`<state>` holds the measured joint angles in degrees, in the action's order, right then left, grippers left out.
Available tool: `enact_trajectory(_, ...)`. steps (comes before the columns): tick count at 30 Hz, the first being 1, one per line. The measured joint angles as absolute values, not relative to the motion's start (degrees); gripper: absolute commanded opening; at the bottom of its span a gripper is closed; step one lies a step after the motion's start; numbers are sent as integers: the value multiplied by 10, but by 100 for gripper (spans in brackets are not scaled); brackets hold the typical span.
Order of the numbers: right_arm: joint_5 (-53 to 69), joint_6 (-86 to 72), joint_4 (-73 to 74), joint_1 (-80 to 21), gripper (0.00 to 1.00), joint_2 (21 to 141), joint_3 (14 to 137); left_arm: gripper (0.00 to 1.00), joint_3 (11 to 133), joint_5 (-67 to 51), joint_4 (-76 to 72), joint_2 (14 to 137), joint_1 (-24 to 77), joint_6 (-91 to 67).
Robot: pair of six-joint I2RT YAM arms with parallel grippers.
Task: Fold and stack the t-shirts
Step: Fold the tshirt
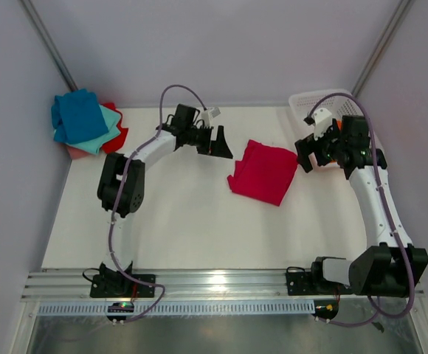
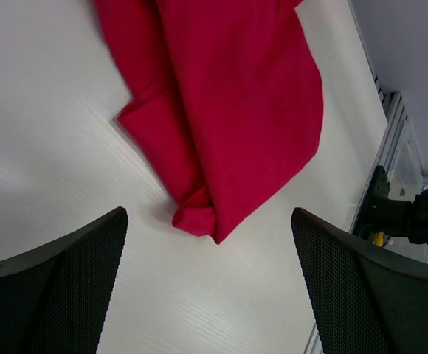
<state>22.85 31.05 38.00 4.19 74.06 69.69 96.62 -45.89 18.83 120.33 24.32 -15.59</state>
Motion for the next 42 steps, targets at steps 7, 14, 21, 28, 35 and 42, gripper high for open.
enact_trajectory(7,202,305,378,42,99,658,662,94,968,-459,220,1267,235,-158)
enact_trajectory(14,201,293,383,42,99,647,640,94,968,-470,255,1276,236,-128)
enact_trajectory(21,205,280,385,42,99,649,639,95,982,-507,271,1310,236,-114)
enact_trajectory(28,211,270,386,42,99,659,639,95,1011,-531,282,1333,236,-102)
enact_trajectory(35,218,262,386,42,99,672,638,95,1034,-552,282,1353,236,-98)
enact_trajectory(42,225,251,380,42,99,683,638,95,1041,-543,298,1353,246,-65)
